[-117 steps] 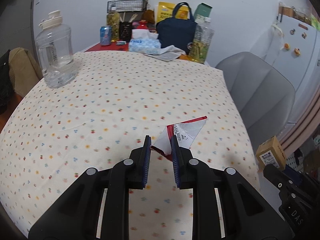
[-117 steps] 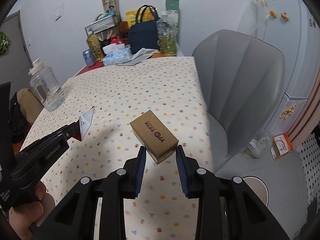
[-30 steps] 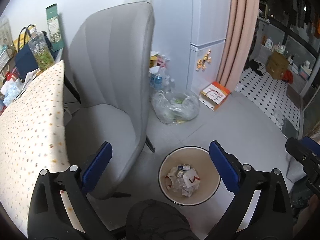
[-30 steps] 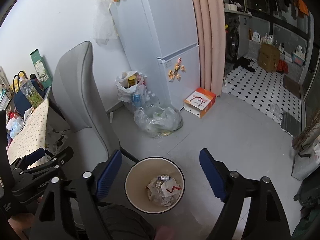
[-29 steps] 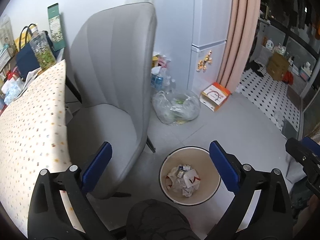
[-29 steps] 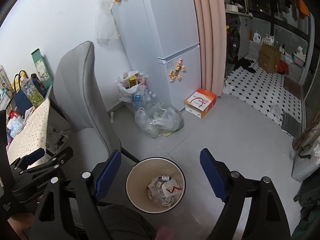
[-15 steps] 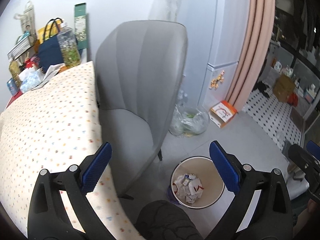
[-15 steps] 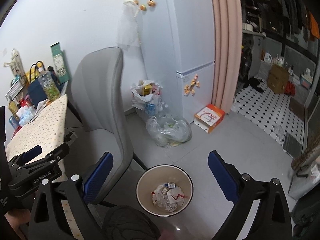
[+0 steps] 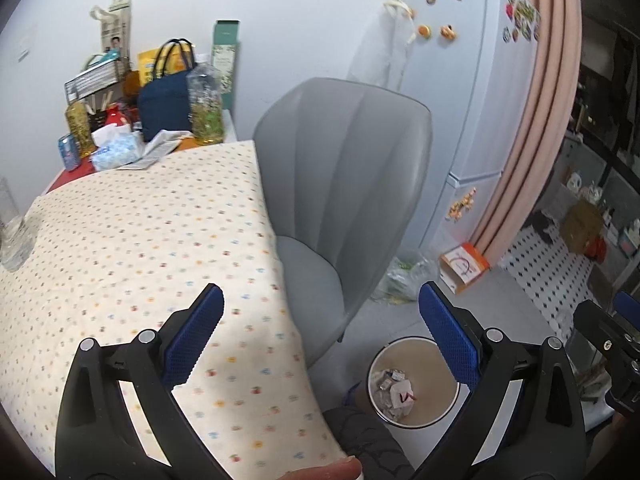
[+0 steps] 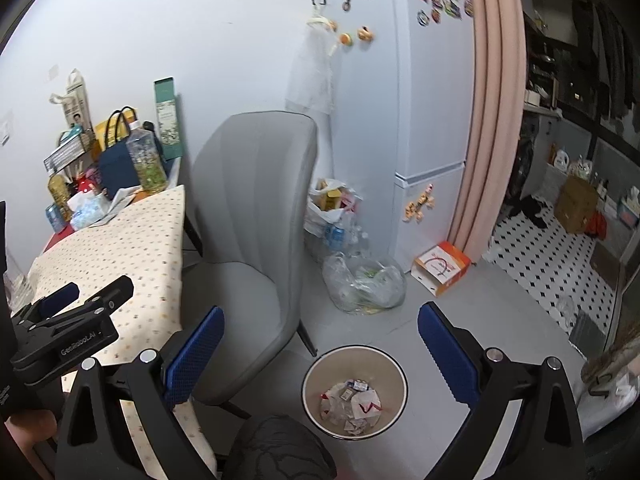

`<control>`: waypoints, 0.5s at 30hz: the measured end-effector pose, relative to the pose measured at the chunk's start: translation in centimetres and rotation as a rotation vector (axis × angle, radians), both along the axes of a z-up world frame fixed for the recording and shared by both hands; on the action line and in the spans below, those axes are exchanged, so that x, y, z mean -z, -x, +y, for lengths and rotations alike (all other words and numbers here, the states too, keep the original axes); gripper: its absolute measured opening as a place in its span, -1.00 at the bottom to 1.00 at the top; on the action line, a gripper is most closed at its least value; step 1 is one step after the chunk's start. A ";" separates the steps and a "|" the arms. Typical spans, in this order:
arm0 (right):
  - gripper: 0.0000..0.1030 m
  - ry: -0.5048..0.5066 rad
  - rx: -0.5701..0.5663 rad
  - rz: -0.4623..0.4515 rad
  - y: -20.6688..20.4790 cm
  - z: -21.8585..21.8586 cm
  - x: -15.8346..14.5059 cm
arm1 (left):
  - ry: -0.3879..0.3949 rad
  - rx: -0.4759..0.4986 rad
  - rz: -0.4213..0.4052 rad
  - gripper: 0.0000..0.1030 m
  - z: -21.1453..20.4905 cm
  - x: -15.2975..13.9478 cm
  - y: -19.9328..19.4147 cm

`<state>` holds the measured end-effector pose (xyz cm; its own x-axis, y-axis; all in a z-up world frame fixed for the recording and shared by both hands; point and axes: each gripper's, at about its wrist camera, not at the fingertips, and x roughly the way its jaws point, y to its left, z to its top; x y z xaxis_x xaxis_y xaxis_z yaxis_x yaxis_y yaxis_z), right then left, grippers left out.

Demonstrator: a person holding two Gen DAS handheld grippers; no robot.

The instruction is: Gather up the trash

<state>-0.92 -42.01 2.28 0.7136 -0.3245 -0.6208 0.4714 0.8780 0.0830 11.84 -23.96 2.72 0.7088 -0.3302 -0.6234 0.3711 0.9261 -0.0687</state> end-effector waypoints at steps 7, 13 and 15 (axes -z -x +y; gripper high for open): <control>0.85 0.028 -0.053 -0.020 -0.5 3.7 -1.8 | 0.031 -0.046 -0.031 0.88 4.0 -1.2 1.0; 0.85 0.046 -0.099 -0.042 -0.5 7.0 -3.3 | 0.044 -0.093 -0.067 0.88 7.6 -2.3 2.0; 0.85 0.049 -0.113 -0.047 -0.5 7.9 -3.5 | 0.046 -0.110 -0.078 0.88 8.9 -2.6 2.4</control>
